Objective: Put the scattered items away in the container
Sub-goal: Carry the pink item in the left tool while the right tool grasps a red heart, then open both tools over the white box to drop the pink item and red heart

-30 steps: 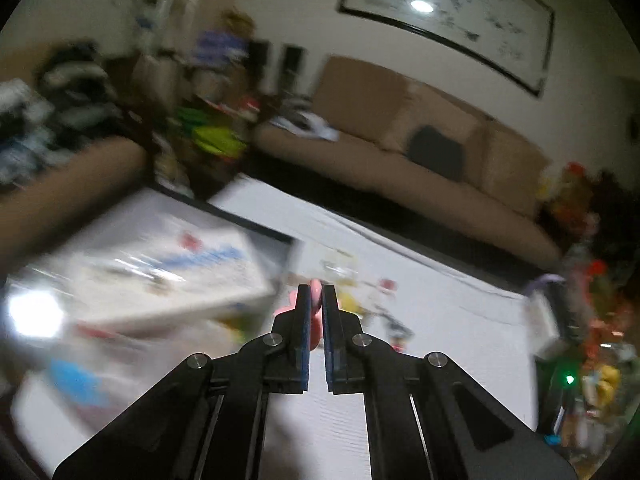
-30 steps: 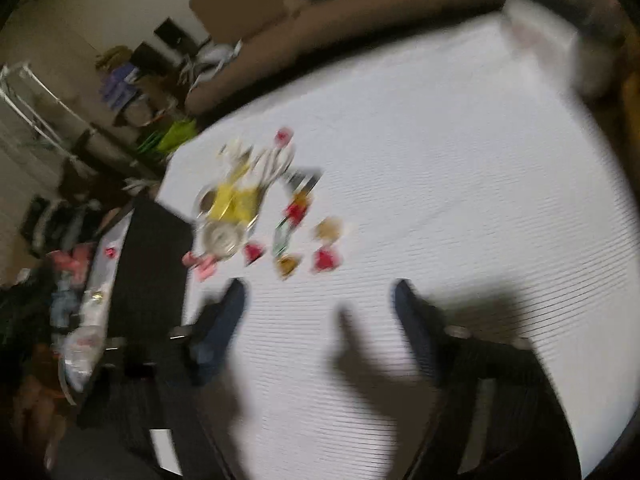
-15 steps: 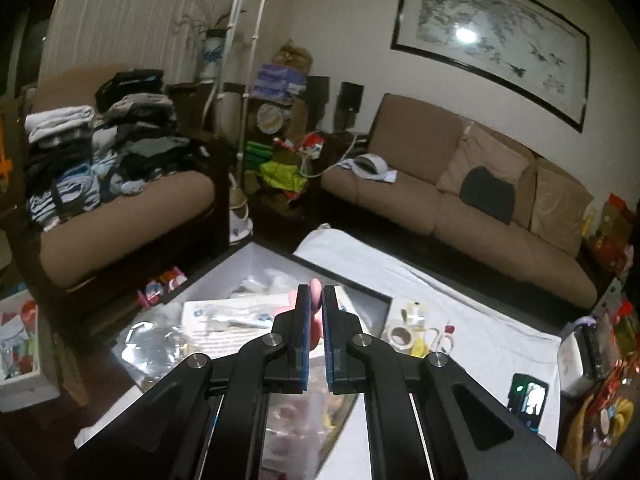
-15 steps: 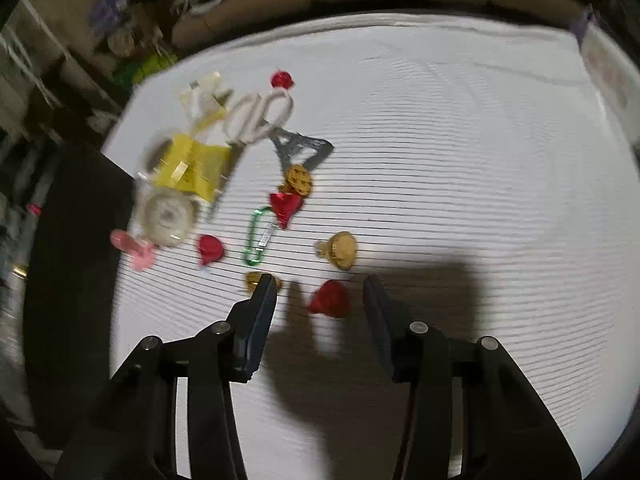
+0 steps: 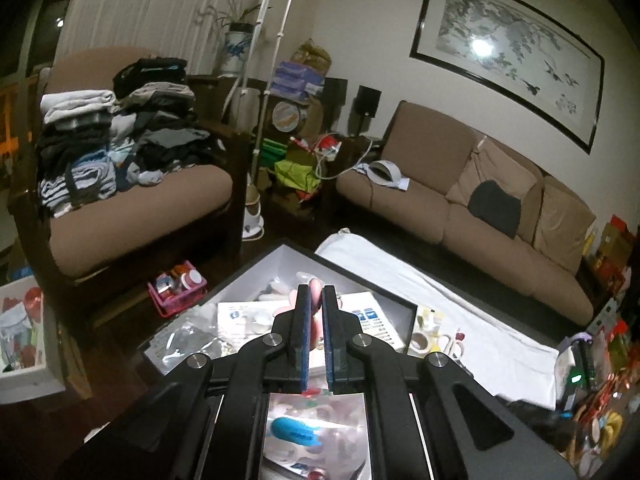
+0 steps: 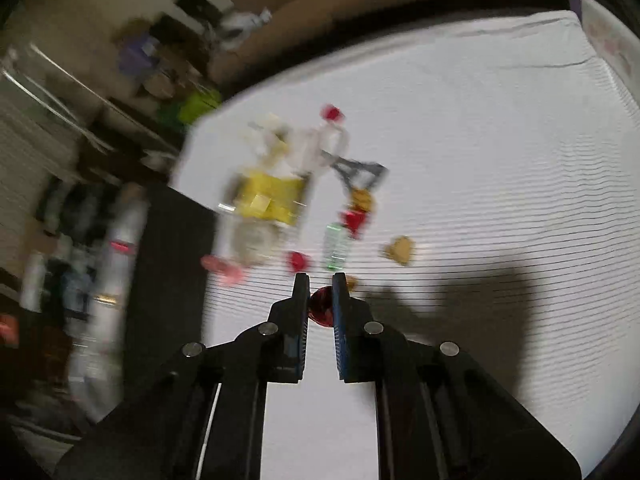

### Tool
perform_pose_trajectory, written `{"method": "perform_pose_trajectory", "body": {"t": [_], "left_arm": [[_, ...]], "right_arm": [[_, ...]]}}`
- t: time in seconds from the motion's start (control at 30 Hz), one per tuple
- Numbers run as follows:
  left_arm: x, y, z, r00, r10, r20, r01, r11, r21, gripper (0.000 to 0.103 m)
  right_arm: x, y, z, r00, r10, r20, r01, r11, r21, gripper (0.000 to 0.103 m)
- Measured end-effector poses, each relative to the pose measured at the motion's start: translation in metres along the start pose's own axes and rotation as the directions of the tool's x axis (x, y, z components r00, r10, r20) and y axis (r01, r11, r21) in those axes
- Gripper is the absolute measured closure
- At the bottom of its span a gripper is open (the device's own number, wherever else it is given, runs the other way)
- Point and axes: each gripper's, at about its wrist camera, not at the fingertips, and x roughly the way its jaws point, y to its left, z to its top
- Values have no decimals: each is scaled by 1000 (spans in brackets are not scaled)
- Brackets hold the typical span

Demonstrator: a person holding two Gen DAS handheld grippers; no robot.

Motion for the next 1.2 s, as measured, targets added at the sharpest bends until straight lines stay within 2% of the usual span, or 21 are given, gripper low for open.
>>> {"method": "perform_pose_trajectory", "body": {"t": [0.13,0.23,0.3,0.4,0.5,0.57,0.67,0.8,1.0,1.03,1.07,1.1,1.13,1.2], "left_arm": [[-2,13,3,1000,-14,-1,14,1000,-16,99],[1,22,3,1000,-7,-16,7,1000,-17,99],[6,30,3,1000,-7,-30,6,1000,-30,99],[20,40,-1,996,-24,-84,19,998,-60,99],[31,45,-6,992,1,-125,-8,999,-53,99],[35,47,-6,992,9,-130,-16,999,-52,99],[41,48,-7,990,1,-139,-9,998,-56,99],[48,49,-7,989,8,-150,-16,998,-54,99],[49,52,-5,990,-27,-141,14,995,-94,99],[50,51,-6,989,-35,-143,21,995,-95,91],[51,50,-6,988,-40,-147,26,995,-97,62],[52,48,-7,988,-38,-149,23,994,-102,41],[51,47,-8,989,-35,-144,19,994,-109,14],[48,47,-9,991,-36,-126,19,991,-133,11]], "right_arm": [[-30,47,4,994,94,51,-90,993,-75,92],[-42,103,-4,984,167,66,-154,972,-177,92],[-52,139,-11,975,216,44,-199,948,-248,92],[-40,202,-30,961,276,-31,-269,898,-347,92],[-22,243,-47,964,252,-88,-265,871,-413,92],[-7,260,-56,969,220,-112,-247,862,-443,92],[10,274,-69,963,226,-147,-268,851,-451,92],[16,276,-75,960,226,-167,-278,846,-455,92],[14,273,-69,959,226,-169,-278,852,-443,88],[11,272,-67,960,224,-171,-278,853,-441,84],[9,271,-65,960,217,-174,-274,856,-439,55],[5,268,-62,967,197,-159,-249,861,-444,21],[-2,264,-59,977,175,-120,-211,864,-457,16],[-19,253,-51,989,142,-43,-145,868,-474,16]]}}
